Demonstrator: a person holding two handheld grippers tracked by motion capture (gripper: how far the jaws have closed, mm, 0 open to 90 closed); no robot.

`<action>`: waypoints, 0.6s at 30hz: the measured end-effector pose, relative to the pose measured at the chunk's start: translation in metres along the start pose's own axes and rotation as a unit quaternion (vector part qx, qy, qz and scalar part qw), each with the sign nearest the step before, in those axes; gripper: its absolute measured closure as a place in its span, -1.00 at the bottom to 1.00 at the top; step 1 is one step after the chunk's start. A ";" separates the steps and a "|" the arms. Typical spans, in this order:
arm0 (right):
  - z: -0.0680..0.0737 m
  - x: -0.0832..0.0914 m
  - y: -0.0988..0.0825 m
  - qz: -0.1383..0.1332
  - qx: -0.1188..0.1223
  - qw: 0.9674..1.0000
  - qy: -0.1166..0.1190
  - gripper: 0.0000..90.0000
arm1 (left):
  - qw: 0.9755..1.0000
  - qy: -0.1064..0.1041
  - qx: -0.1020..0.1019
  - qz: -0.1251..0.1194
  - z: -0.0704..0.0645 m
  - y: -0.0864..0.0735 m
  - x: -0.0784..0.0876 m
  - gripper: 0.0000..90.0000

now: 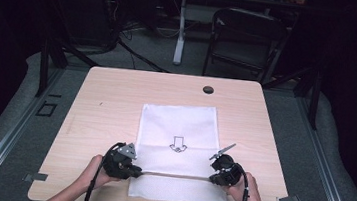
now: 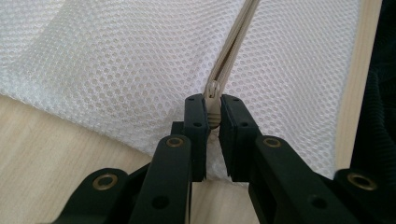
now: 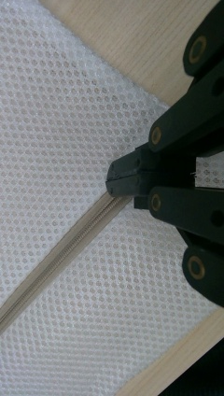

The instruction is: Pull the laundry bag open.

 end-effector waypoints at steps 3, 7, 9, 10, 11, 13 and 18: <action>0.000 0.000 0.000 0.001 0.000 1.000 0.002 1.00 | 1.000 0.000 -0.002 0.000 -0.001 0.000 0.000 0.81; -0.003 0.001 -0.001 0.009 0.007 1.000 -0.002 1.00 | 1.000 0.002 0.002 -0.001 0.000 -0.002 0.002 0.81; -0.003 0.001 -0.001 0.006 0.003 1.000 -0.003 1.00 | 1.000 0.001 0.001 -0.002 0.000 -0.003 0.003 0.81; -0.003 0.001 -0.001 0.006 0.005 1.000 -0.001 1.00 | 1.000 0.001 0.000 -0.003 0.000 -0.003 0.003 0.81; -0.003 0.001 -0.001 0.006 0.005 1.000 -0.001 1.00 | 1.000 0.002 -0.001 -0.002 -0.001 -0.002 0.003 0.81; -0.002 0.000 -0.001 -0.002 -0.003 1.000 0.000 1.00 | 1.000 0.003 -0.003 0.000 0.000 -0.002 0.003 0.81; -0.003 0.001 -0.002 0.002 -0.001 1.000 0.002 1.00 | 1.000 0.002 -0.002 0.000 0.000 -0.005 0.005 0.81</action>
Point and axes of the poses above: each handheld gripper's, and its own axes: x roughly backward along the jaws, y roughly out of its top, z roughly to its left, the point moved 7 cm from there along -x, roughly forward along the jaws, and after that the axes turned 9 degrees about -x, right-handed, at the moved point
